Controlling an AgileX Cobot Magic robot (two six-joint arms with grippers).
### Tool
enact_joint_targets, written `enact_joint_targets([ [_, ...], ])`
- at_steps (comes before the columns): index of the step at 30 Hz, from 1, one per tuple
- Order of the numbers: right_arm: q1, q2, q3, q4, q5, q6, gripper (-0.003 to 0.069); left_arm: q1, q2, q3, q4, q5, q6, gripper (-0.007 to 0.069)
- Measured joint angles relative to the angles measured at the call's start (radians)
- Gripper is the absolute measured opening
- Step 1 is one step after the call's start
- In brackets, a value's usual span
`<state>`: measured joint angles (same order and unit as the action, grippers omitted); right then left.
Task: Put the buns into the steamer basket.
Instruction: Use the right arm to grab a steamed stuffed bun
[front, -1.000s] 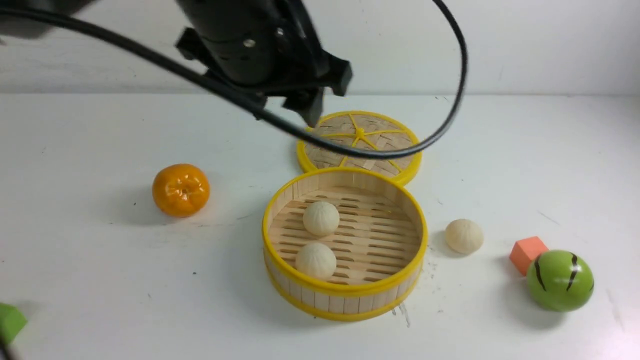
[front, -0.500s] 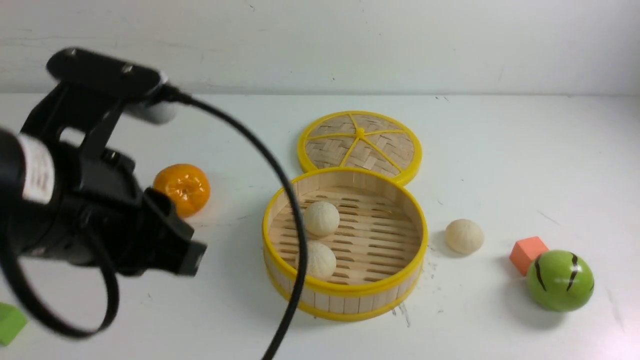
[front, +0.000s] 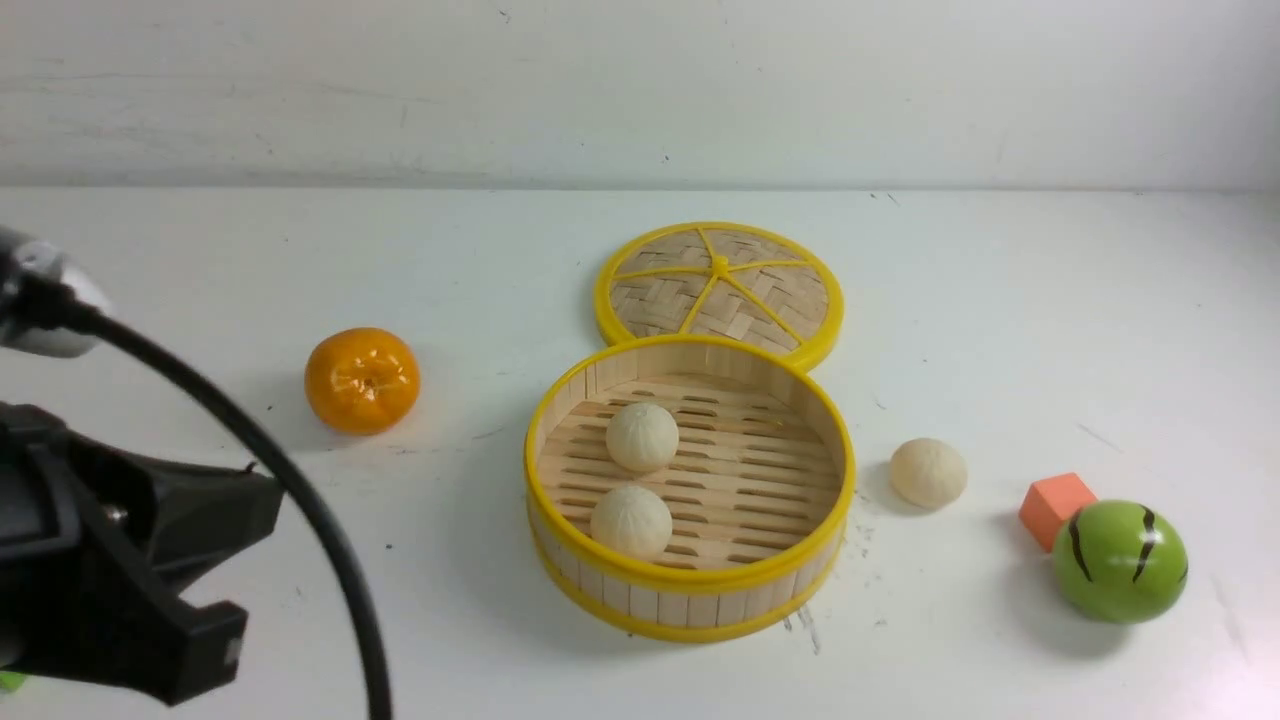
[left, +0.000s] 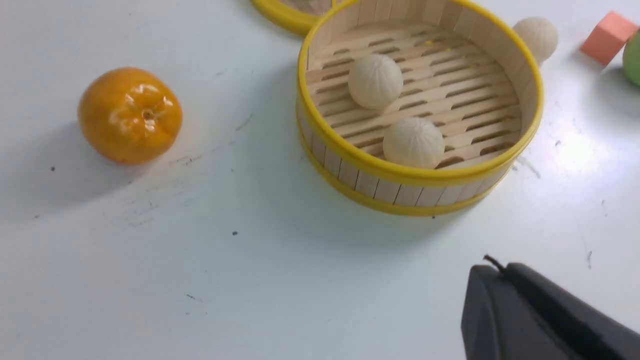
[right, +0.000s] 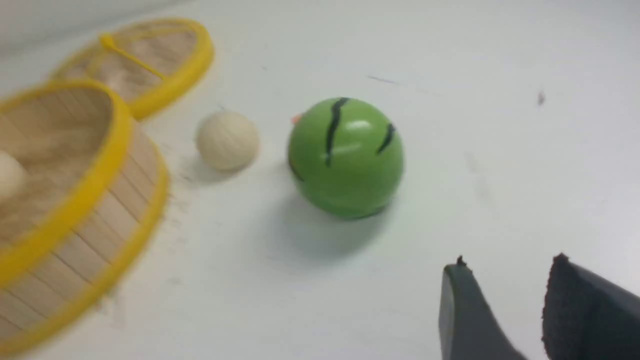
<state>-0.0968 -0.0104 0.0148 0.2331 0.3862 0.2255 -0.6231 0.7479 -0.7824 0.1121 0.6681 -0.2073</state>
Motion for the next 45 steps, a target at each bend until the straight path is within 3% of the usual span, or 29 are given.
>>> enact_joint_targets([
  [1,0.000,0.000,0.000,0.085,0.003,0.076,0.0239,0.000,-0.010,0.000,0.000,0.001,0.000,-0.0014],
  [2,0.000,0.000,0.005,0.268,0.009,0.242,0.0239,0.000,-0.026,0.000,0.000,0.010,0.000,-0.0014],
  [3,0.000,0.000,0.007,0.333,0.009,0.305,0.0239,0.000,-0.027,0.000,0.000,0.014,0.000,-0.0014],
  [6,0.000,0.000,0.010,0.413,0.010,0.393,0.0239,0.000,-0.027,0.000,-0.001,0.027,0.000,-0.0014],
  [12,0.000,0.000,0.010,0.418,-0.054,0.408,0.0239,0.000,-0.027,0.000,-0.004,0.049,0.000,-0.0014],
  [14,0.000,0.000,0.010,0.411,-0.111,0.374,0.0239,0.000,-0.027,0.000,-0.004,0.053,0.000,-0.0014],
  [17,0.000,0.000,-0.015,0.383,-0.137,0.221,0.0229,0.000,-0.027,0.000,-0.004,0.057,0.000,-0.0014],
  [21,0.000,0.079,-0.201,0.278,-0.016,-0.086,0.0116,0.000,-0.027,0.000,-0.016,0.061,0.000,-0.0014],
  [22,0.000,0.098,-0.214,0.271,0.005,-0.103,0.0107,0.000,-0.027,0.000,-0.017,0.061,0.000,-0.0014],
  [23,0.000,0.192,-0.341,0.202,0.101,-0.252,0.0027,0.000,-0.027,0.000,-0.022,0.062,0.000,-0.0014],
  [24,0.000,0.262,-0.418,0.166,0.168,-0.331,-0.0001,0.000,-0.027,0.000,-0.023,0.062,0.000,-0.0014],
  [27,0.002,0.477,-0.620,0.093,0.360,-0.534,-0.0019,0.000,-0.027,0.000,-0.024,0.065,0.000,-0.0014],
  [28,0.001,0.492,-0.649,0.086,0.373,-0.548,-0.0020,0.000,-0.027,0.000,-0.026,0.064,0.000,-0.0014],
  [30,0.049,0.700,-0.819,0.056,0.537,-0.713,-0.0020,0.000,-0.027,0.000,-0.026,0.064,0.000,-0.0014],
  [32,0.082,0.767,-0.884,0.046,0.589,-0.755,-0.0020,0.000,-0.027,0.000,-0.026,0.065,0.000,-0.0014],
  [34,0.184,0.926,-0.994,0.015,0.656,-0.794,-0.0020,0.000,-0.027,0.000,-0.026,0.072,0.000,-0.0014],
  [40,0.325,1.214,-1.191,-0.102,0.683,-0.702,-0.0015,0.000,-0.027,0.000,-0.032,0.083,0.000,-0.0014],
  [43,0.342,1.381,-1.297,-0.087,0.680,-0.680,0.0028,0.000,-0.027,0.000,-0.046,0.084,0.000,-0.0014],
  [45,0.342,1.472,-1.349,-0.049,0.673,-0.674,0.0099,0.000,-0.027,0.000,-0.055,0.084,0.000,-0.0014],
])
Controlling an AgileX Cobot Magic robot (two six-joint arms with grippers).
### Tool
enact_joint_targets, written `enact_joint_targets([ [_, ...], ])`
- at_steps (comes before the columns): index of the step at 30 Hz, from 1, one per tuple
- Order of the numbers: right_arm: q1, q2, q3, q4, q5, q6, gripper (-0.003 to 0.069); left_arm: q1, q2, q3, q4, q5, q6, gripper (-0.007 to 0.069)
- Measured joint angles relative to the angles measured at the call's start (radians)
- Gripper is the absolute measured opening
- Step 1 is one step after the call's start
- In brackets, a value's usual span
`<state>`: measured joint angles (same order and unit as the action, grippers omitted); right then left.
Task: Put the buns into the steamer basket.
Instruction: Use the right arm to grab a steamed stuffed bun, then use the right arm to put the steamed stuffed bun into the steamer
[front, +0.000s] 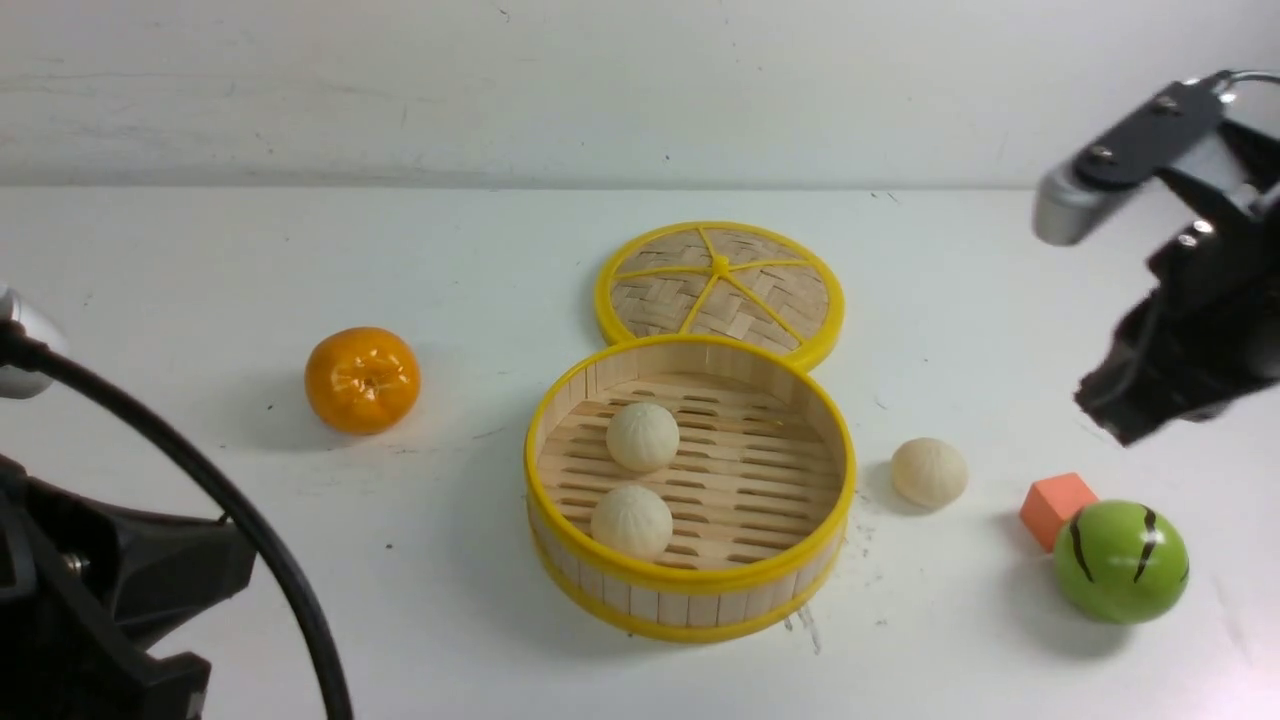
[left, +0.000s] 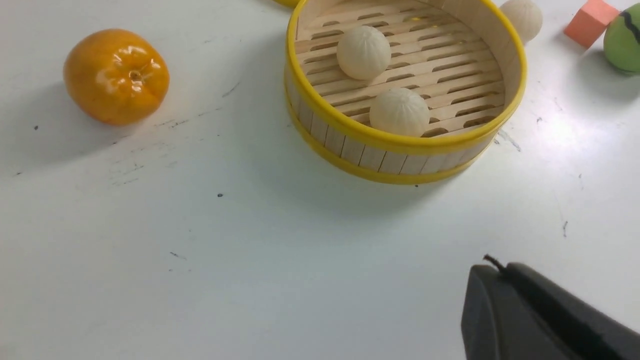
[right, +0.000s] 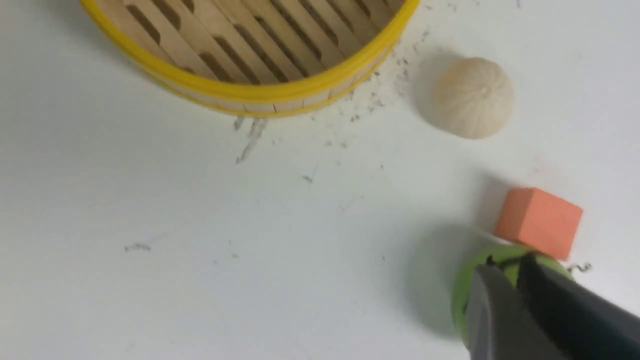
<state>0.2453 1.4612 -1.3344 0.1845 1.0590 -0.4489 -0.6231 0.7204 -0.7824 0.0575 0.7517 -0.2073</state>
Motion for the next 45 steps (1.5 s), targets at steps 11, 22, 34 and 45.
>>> enact_joint_targets([
  [11,0.001,0.387,-0.164,0.010,-0.108,0.126,0.0550,0.000,0.000,0.000,-0.005,0.005,0.000,-0.0014],
  [22,0.001,0.600,-0.209,-0.101,-0.265,0.232,0.0428,0.000,0.040,0.000,-0.010,0.008,0.000,-0.0013],
  [34,0.046,0.562,-0.327,-0.196,-0.114,0.232,0.0021,0.000,0.041,0.000,-0.025,0.011,0.000,-0.0011],
  [45,0.250,0.526,-0.428,-0.164,-0.077,0.231,0.0027,0.000,0.041,0.000,-0.025,-0.032,0.000,-0.0001],
])
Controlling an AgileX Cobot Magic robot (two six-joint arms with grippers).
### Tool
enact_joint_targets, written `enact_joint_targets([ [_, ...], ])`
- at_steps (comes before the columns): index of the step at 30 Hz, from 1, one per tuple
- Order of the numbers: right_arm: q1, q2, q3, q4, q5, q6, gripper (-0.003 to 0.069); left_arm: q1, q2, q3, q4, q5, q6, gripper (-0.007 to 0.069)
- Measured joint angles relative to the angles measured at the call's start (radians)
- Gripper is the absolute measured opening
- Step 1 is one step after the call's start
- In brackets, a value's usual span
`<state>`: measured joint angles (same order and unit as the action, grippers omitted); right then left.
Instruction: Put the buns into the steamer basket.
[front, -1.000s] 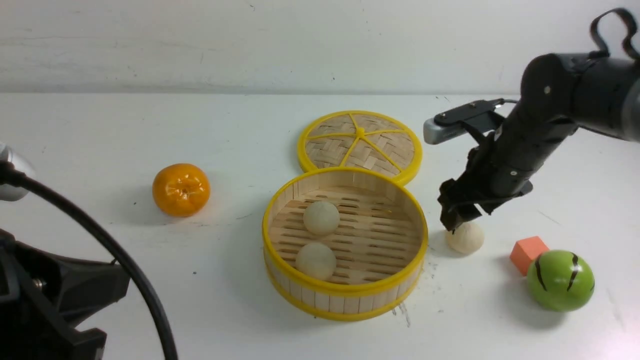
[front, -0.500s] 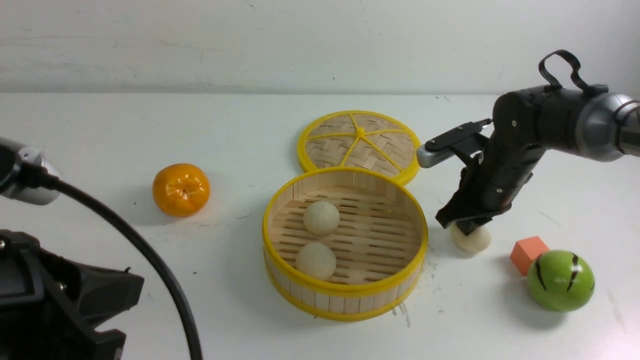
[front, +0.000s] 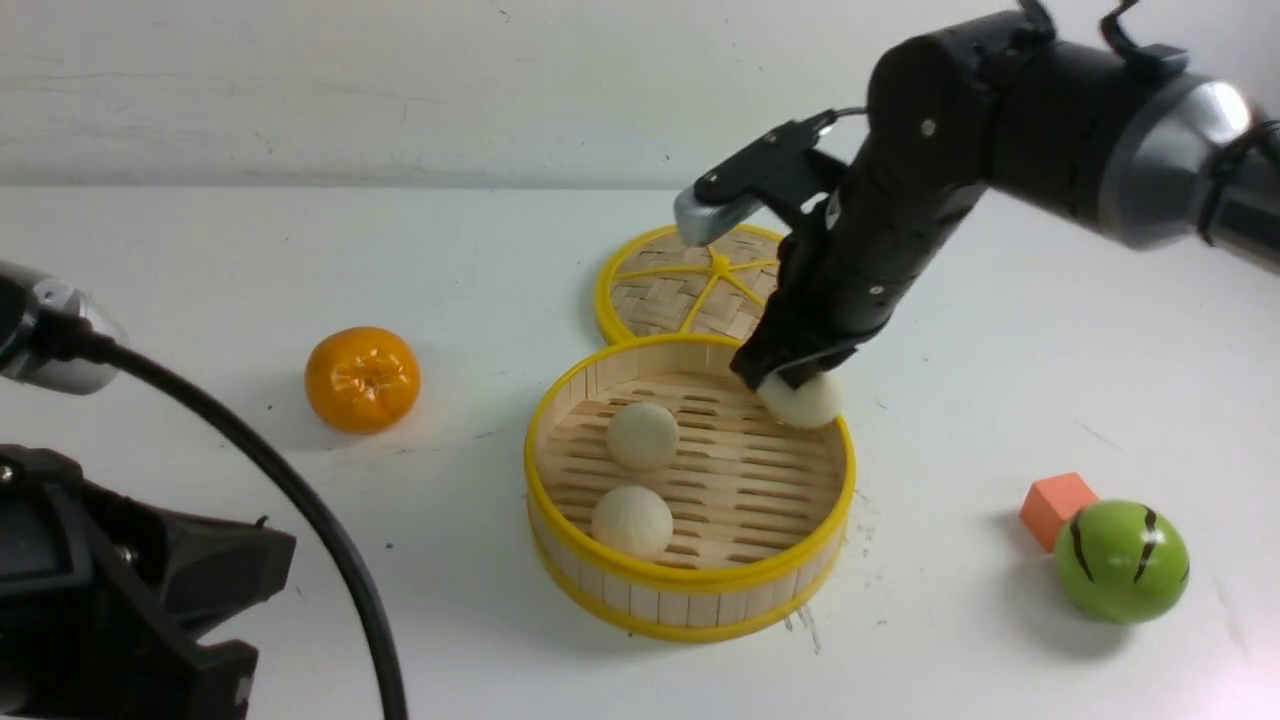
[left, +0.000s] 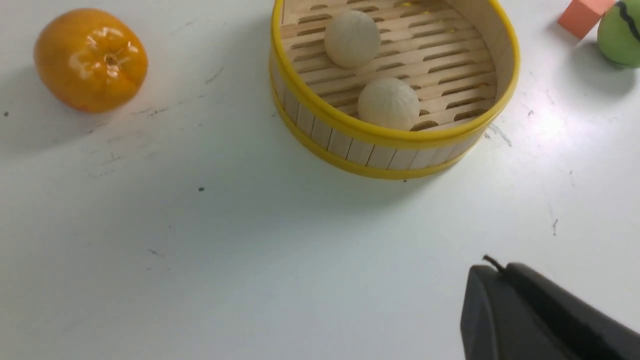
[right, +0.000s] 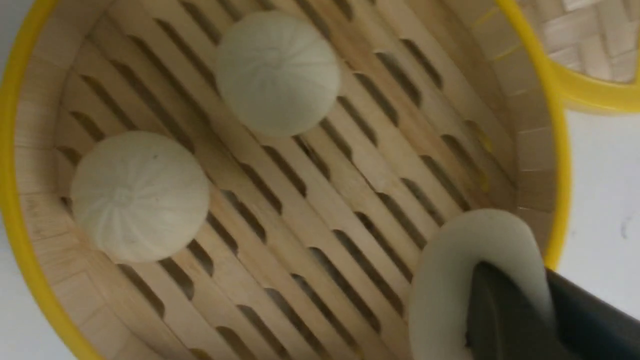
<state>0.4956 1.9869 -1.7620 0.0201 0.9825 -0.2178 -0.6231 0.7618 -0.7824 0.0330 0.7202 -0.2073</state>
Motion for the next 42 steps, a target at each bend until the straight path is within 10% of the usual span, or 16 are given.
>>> enact_joint_targets([
  [6,0.021,0.095,0.001,0.033,-0.051,0.000,0.0122,0.000,0.000,0.000,0.000,-0.017,0.000,0.0004],
  [15,0.021,0.114,-0.028,0.079,0.002,0.000,0.0507,0.000,0.000,0.000,0.000,-0.017,0.000,0.0004],
  [19,0.021,0.060,-0.061,0.078,0.108,0.000,0.0543,0.000,0.000,0.000,0.000,-0.017,0.000,0.0008],
  [25,0.021,-0.166,-0.075,0.067,0.244,0.000,0.0436,0.000,0.000,0.000,0.000,-0.017,0.000,0.0017],
  [34,0.021,-0.622,0.235,0.186,0.238,0.000,-0.0003,0.000,0.000,0.000,0.000,-0.017,0.000,0.0024],
  [42,0.021,-1.035,0.696,0.248,-0.045,0.001,-0.0020,0.000,0.000,0.000,0.000,-0.017,0.000,0.0038],
])
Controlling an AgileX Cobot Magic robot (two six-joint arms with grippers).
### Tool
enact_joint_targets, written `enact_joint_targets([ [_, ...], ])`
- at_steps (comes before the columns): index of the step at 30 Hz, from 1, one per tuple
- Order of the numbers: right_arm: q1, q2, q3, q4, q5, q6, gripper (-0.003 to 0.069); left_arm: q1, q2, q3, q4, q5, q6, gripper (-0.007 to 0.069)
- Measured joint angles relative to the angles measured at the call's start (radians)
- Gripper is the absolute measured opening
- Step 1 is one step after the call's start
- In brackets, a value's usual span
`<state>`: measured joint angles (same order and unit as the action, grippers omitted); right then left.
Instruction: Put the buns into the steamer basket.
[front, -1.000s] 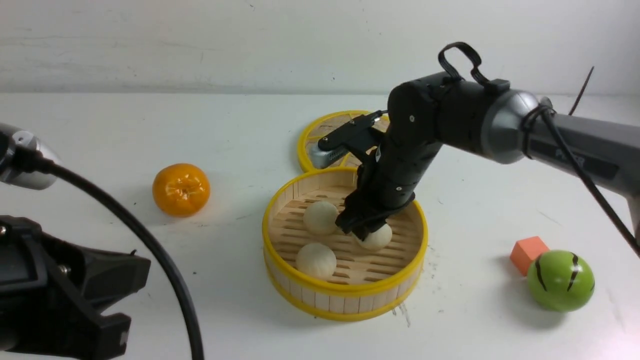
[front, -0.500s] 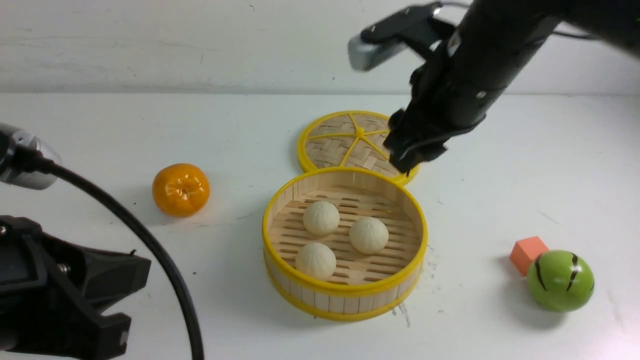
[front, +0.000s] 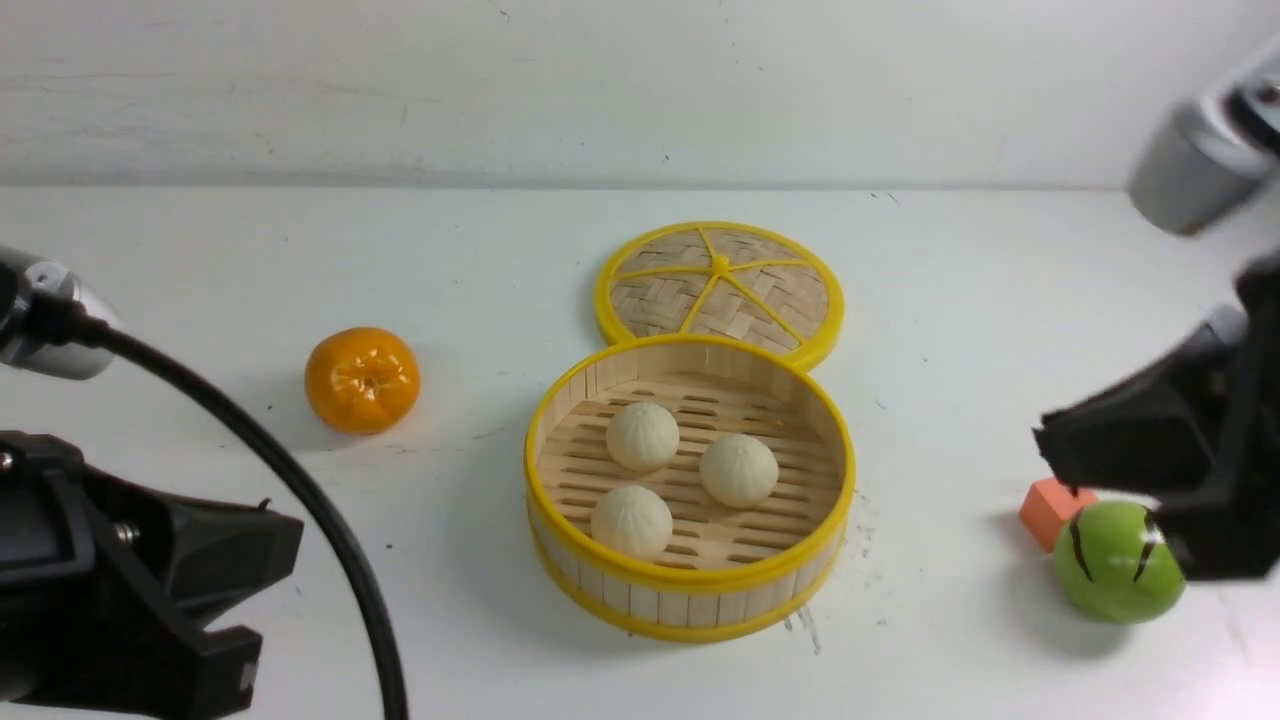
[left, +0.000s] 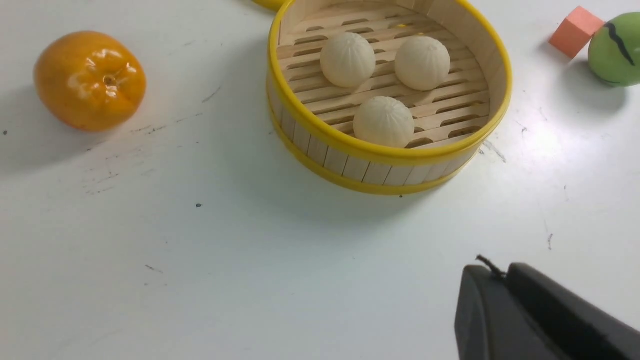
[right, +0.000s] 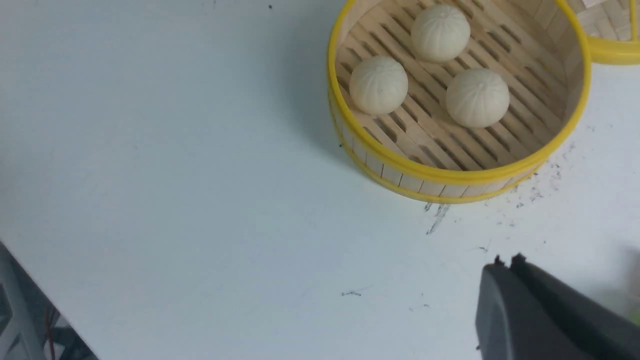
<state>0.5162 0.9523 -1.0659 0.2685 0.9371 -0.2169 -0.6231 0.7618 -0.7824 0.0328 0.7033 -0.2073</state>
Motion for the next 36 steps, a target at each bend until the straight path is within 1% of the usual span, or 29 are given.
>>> enact_joint_targets([
  [1,0.000,-0.009,0.017,0.001,-0.005,0.000,-0.0020,0.000,0.000,0.000,0.000,0.000,0.000,0.0038],
  [4,0.000,-0.155,0.127,0.004,-0.043,0.000,-0.0020,0.000,0.000,0.000,0.000,0.000,0.000,0.0039],
  [5,0.000,-0.177,0.135,0.005,-0.044,0.000,-0.0020,0.000,0.000,0.000,0.000,0.000,0.000,0.0039],
  [8,0.000,-0.249,0.169,0.011,-0.038,0.000,-0.0018,0.000,0.000,0.000,0.000,0.000,0.000,0.0043],
  [10,0.000,-0.322,0.180,0.012,0.002,0.000,-0.0017,0.000,0.000,0.000,0.000,0.000,0.000,0.0047],
  [17,0.000,-0.437,0.182,0.020,0.117,0.000,-0.0014,0.000,0.000,0.000,-0.001,0.000,0.000,0.0047],
  [21,0.000,-0.461,0.182,0.003,0.113,0.001,-0.0013,0.000,0.000,0.000,-0.003,0.000,0.000,0.0050],
  [25,0.000,-0.461,0.191,-0.026,0.054,0.050,-0.0013,0.000,0.000,0.000,-0.004,0.000,0.000,0.0054],
  [26,0.000,-0.465,0.202,-0.033,0.028,0.070,-0.0013,0.000,0.000,0.000,-0.003,0.000,0.000,0.0055],
  [28,0.000,-0.486,0.266,-0.063,-0.075,0.105,-0.0013,0.000,0.000,0.000,-0.003,0.000,0.000,0.0057],
  [29,0.000,-0.513,0.315,-0.080,-0.159,0.119,-0.0015,0.000,0.000,0.000,-0.003,0.000,0.000,0.0057],
  [30,-0.001,-0.518,0.333,-0.086,-0.173,0.120,-0.0016,0.000,0.000,0.000,-0.003,0.000,0.000,0.0057],
  [32,-0.012,-0.573,0.432,-0.115,-0.322,0.130,-0.0019,0.000,0.000,0.000,-0.003,0.000,0.000,0.0059],
  [33,-0.041,-0.625,0.518,-0.132,-0.449,0.131,-0.0020,0.000,0.000,0.000,-0.003,0.000,0.000,0.0061],
  [34,-0.046,-0.632,0.529,-0.133,-0.482,0.131,-0.0020,0.000,0.000,0.000,-0.003,0.000,0.000,0.0061],
  [35,-0.096,-0.682,0.606,-0.138,-0.589,0.131,-0.0020,0.000,0.000,0.000,-0.003,0.000,0.000,0.0064],
  [36,-0.135,-0.712,0.663,-0.141,-0.658,0.131,-0.0020,0.000,0.000,0.000,-0.003,0.000,0.000,0.0066],
])
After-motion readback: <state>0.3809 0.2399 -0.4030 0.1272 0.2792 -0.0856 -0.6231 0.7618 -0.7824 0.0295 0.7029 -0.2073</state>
